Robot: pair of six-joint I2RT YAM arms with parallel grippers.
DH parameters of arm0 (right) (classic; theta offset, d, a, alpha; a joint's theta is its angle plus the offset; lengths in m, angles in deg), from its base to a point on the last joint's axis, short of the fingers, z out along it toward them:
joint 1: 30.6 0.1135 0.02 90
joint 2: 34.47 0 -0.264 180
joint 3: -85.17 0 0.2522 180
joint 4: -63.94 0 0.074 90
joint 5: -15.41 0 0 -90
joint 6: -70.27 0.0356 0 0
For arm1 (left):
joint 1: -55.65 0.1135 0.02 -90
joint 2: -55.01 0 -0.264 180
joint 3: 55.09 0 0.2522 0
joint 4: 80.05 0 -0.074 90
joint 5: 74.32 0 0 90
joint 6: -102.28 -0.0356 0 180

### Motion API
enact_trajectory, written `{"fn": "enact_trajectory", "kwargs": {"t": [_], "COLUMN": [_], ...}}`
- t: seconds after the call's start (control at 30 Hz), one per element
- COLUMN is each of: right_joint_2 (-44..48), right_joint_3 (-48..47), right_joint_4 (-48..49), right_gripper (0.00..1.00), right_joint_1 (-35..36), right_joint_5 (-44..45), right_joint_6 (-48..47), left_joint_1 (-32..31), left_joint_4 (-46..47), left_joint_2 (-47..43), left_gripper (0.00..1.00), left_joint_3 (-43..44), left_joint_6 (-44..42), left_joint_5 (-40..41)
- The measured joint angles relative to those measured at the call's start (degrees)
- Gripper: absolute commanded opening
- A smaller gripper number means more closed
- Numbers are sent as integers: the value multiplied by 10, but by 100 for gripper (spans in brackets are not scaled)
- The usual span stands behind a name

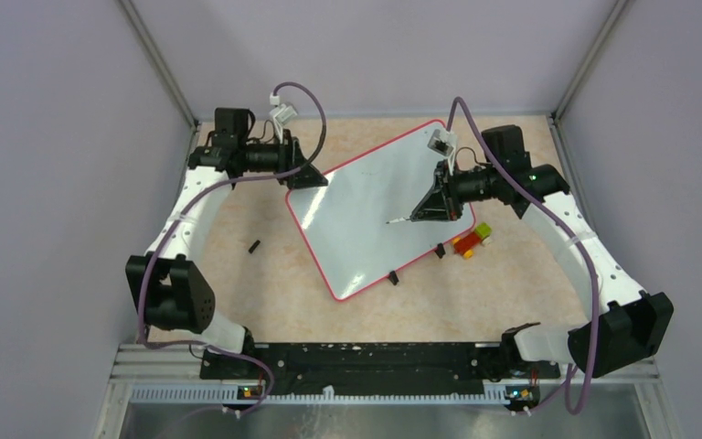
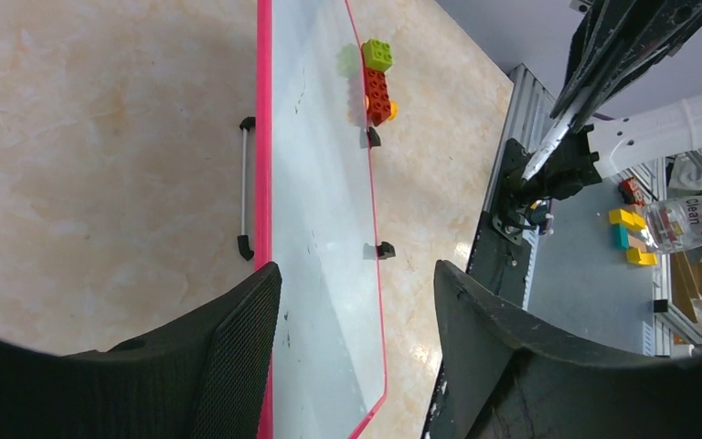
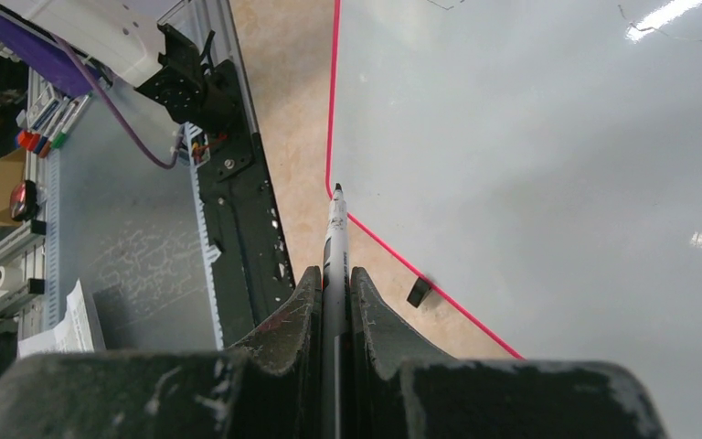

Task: Write a sentence on the whiteboard
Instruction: Hold the whiteboard on the whiteboard stand.

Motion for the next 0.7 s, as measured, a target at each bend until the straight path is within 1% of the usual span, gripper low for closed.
{"fn": "enact_trajectory", "kwargs": {"t": [0.17, 0.43, 0.6, 0.63, 0.7], "right_joint_2": [0, 0, 0, 0, 0], "right_joint_3": [0, 0, 0, 0, 0], "right_joint_4": [-6, -18, -20, -20, -20], "right_gripper": [0, 0, 0, 0, 0], "right_joint_1": [0, 0, 0, 0, 0], "right_joint_5": [0, 0, 0, 0, 0], "right_joint_6": [-5, -14, -17, -17, -18], "left_joint_1": [-9, -10, -10, -12, -17], "left_joint_4": [0, 21, 26, 26, 22], "left_joint_2": [23, 34, 40, 45, 59], "left_gripper": [65, 62, 57, 55, 47], "left_joint_3": [21, 39, 43, 45, 49], "left_joint_6": [-1, 5, 9, 8, 0], "left_joint_5": [15, 47, 57, 57, 54]}}
